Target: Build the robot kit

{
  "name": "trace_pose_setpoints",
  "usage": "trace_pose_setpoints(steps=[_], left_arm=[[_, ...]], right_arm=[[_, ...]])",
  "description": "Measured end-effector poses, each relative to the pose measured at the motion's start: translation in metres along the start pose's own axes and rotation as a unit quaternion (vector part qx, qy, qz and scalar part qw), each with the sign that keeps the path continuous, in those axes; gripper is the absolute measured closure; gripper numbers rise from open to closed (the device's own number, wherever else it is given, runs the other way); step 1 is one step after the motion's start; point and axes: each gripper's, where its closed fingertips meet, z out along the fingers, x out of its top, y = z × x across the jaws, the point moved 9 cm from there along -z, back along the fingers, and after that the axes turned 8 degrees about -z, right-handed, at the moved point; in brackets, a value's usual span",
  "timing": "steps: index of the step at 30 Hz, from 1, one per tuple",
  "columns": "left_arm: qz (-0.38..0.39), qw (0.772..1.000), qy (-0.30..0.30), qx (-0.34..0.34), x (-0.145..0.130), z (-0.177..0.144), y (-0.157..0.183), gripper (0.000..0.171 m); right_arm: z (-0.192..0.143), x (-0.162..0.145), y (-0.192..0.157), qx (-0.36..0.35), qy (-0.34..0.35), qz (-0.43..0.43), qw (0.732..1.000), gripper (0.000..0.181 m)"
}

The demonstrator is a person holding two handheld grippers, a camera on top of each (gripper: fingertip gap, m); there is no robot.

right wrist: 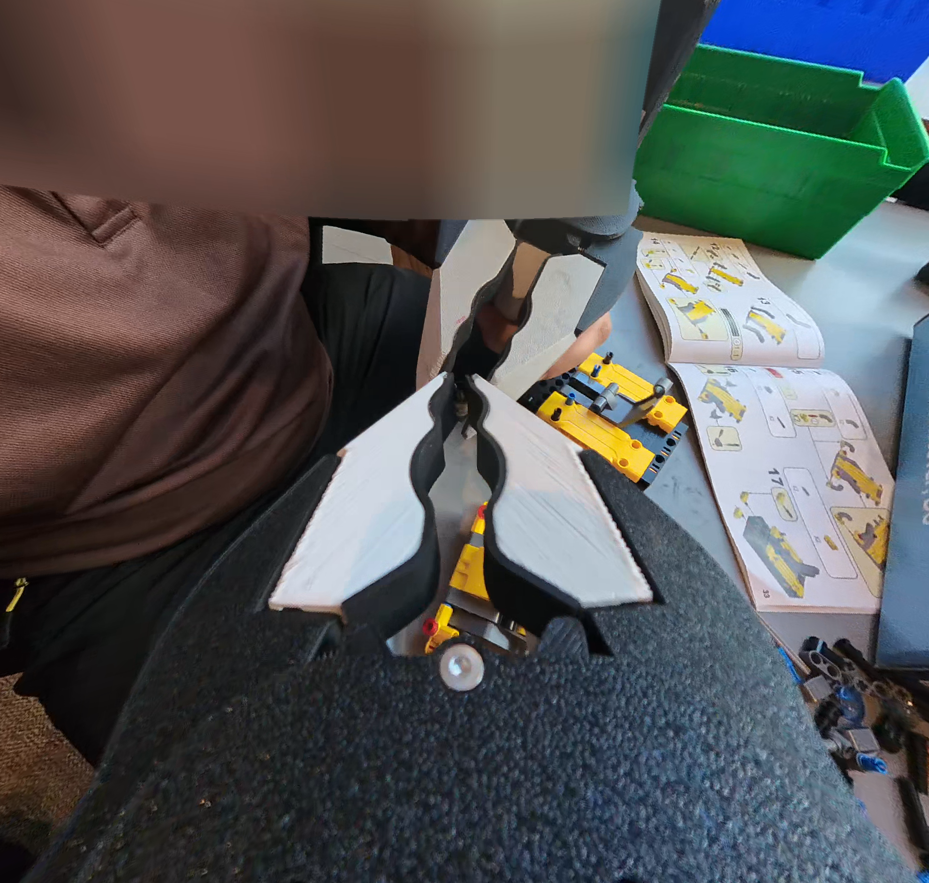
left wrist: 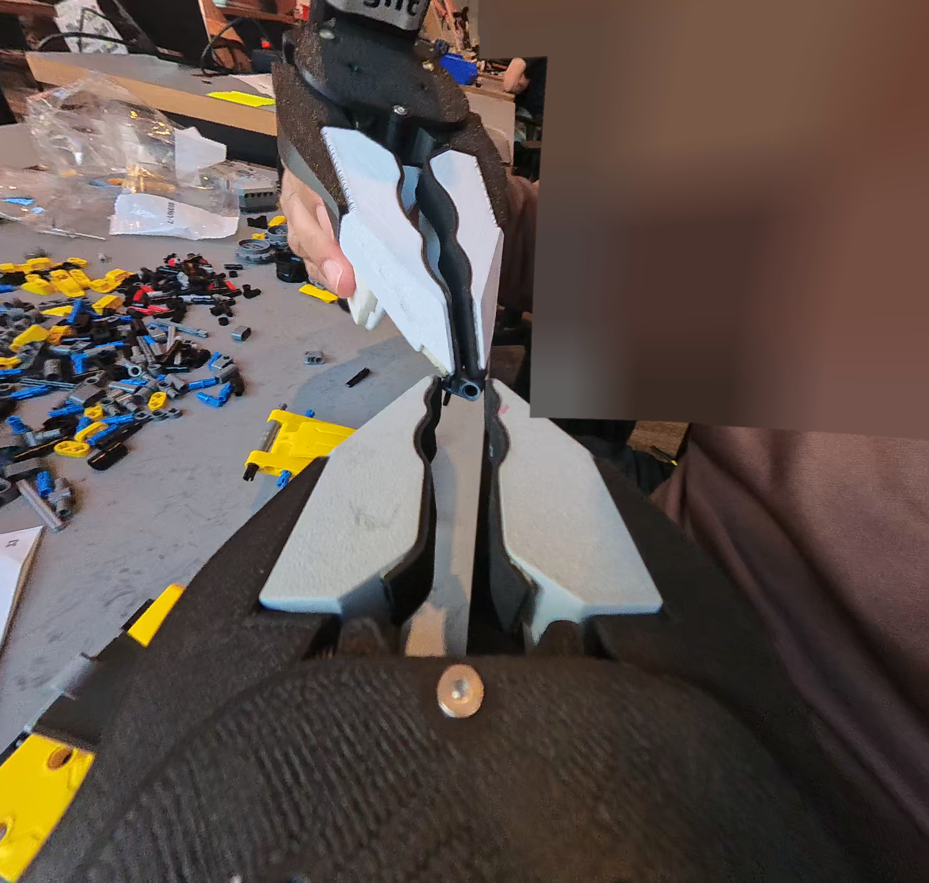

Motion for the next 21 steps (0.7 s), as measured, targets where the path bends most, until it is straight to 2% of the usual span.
trace_pose_setpoints(steps=[3, 5, 7, 9, 13, 16, 21], left_arm=[[-0.002, 0.999, -0.006, 0.041, -0.002, 0.000, -0.004, 0.158], [-0.007, 0.998, 0.001, 0.066, -0.001, -0.002, -0.006, 0.158], [-0.004, 0.995, -0.001, 0.097, -0.003, -0.004, -0.007, 0.158], [0.006, 0.993, -0.002, 0.118, -0.005, -0.008, -0.006, 0.158], [0.030, 0.989, -0.008, 0.144, -0.013, -0.014, 0.003, 0.158], [0.034, 0.988, -0.014, 0.151, -0.018, -0.016, 0.010, 0.157], [0.023, 0.987, -0.018, 0.156, -0.025, -0.019, 0.018, 0.158]], right_arm=[[0.000, -0.002, 0.004, -0.022, -0.028, 0.015, 0.999, 0.179], [-0.004, -0.002, 0.005, -0.043, -0.034, 0.035, 0.998, 0.172], [-0.016, -0.004, 0.005, -0.081, -0.047, 0.066, 0.993, 0.162], [-0.036, -0.011, -0.001, -0.138, -0.062, 0.108, 0.982, 0.162], [-0.073, -0.060, -0.035, -0.261, -0.168, 0.197, 0.930, 0.166], [-0.080, -0.097, -0.057, -0.304, -0.223, 0.245, 0.893, 0.165], [-0.071, -0.117, -0.063, -0.308, -0.216, 0.267, 0.888, 0.167]])
